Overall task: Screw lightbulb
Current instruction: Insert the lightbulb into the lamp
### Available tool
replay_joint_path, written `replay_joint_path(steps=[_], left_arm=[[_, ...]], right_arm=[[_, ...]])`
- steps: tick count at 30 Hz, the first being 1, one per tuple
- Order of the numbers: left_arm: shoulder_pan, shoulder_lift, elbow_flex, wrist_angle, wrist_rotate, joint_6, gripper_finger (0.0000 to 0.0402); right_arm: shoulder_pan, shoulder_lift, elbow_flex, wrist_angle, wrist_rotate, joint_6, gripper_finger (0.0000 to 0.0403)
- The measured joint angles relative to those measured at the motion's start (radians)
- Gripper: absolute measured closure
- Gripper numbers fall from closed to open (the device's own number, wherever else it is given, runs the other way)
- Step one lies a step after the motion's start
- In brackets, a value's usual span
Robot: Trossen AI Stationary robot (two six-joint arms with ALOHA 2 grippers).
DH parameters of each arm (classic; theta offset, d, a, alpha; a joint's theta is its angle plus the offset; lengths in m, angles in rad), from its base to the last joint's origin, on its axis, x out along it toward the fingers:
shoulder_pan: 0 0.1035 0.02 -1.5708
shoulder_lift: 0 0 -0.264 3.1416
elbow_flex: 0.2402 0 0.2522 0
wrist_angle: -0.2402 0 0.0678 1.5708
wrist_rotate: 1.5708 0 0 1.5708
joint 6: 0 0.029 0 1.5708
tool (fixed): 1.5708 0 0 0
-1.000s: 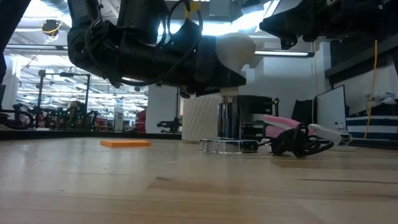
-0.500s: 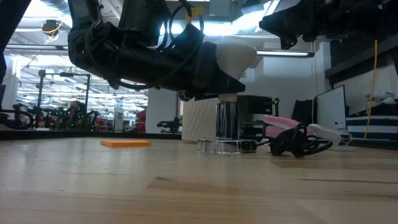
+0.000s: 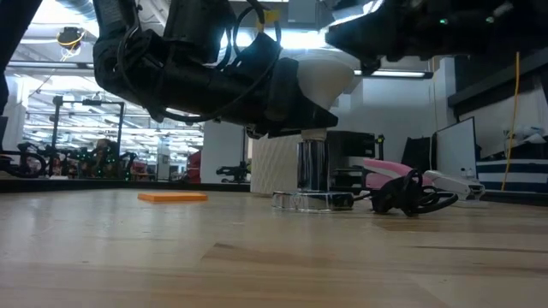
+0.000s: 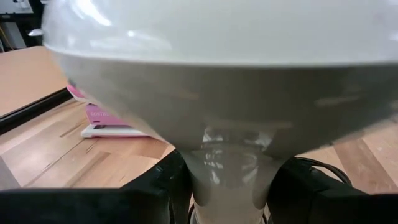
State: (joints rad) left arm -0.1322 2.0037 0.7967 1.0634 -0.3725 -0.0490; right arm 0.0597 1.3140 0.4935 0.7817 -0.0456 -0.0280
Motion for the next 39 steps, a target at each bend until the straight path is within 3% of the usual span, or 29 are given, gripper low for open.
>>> replay_joint_path(steps=[8,39], left_arm=[[-0.001,0.001,0.000,-0.002,0.000,0.001,0.0250],[-0.002,0.001,-0.003,-0.053,-0.018,-0.052,0.0235]], right_arm=[[0.000,0.114,0.114,-0.109,0.000,-0.002,0.0327],[-0.001,0.117,0.119,-0.162,0.043,-0.002,0.0327]])
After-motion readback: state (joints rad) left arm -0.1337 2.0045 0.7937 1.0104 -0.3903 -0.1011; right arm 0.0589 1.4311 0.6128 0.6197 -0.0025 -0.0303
